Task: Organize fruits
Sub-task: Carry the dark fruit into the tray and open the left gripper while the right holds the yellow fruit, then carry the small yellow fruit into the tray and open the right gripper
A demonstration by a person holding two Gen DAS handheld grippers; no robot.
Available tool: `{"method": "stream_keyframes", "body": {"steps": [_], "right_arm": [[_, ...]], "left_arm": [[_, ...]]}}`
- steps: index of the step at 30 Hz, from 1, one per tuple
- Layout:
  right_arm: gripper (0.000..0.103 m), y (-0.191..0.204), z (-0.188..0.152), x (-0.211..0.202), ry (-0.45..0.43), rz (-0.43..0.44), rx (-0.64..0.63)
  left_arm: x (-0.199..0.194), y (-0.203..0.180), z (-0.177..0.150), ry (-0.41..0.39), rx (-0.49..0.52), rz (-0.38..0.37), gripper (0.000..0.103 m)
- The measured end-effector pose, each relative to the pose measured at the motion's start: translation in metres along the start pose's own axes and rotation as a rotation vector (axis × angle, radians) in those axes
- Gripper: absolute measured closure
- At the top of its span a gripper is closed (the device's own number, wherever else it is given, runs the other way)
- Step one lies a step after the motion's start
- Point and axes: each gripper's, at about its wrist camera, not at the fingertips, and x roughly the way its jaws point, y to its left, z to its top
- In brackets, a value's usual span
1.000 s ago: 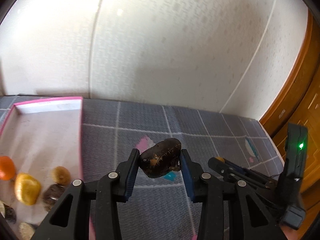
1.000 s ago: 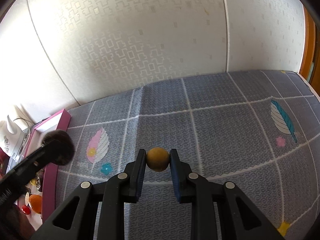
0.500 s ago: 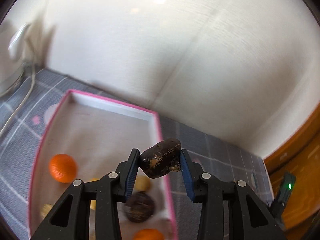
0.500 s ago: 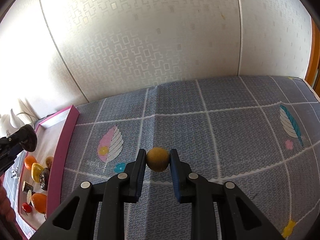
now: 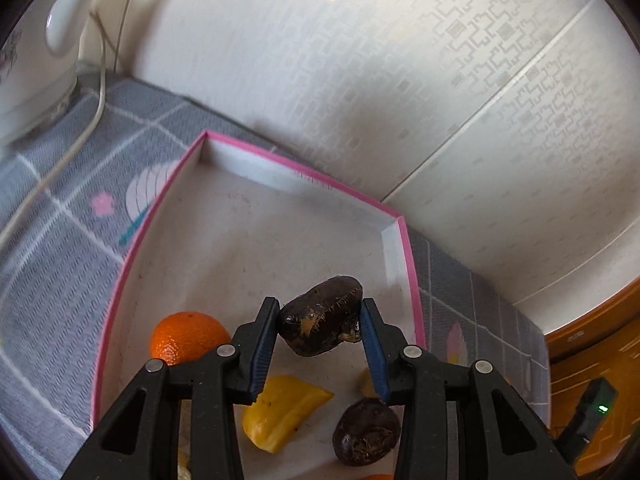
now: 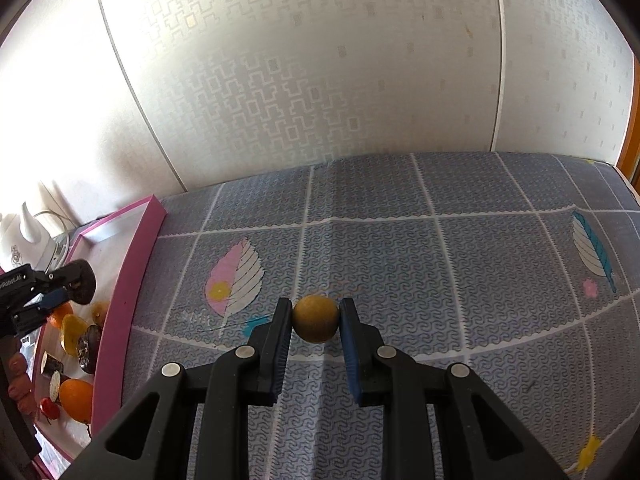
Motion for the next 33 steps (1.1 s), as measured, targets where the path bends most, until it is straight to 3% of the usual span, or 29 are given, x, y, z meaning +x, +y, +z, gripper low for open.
{"method": "stream_keyframes", "body": {"steps": [7,19,25,33], "right_arm": [[0.079,0.002,0.000,0.003,0.001,0.000,-0.003],[0.079,0.002,0.000,0.002,-0.008,0.008,-0.012],[0.079,0.005,0.001,0.000,-0.024,0.029,-0.027],[0.079,0.016,-0.002,-0.002,-0.037,0.020,-0.075]], "left_arm": [[0.000,-0.006,0.005,-0.042,0.062,0.115,0.061],[-0.019,-0.008,0.003,-0.120,0.098,0.175,0.059],[-0.034,-0.024,-0.010,-0.146,0.162,0.240,0.049],[-0.046,-0.036,-0.029,-0.134,0.215,0.274,0.032]]}}
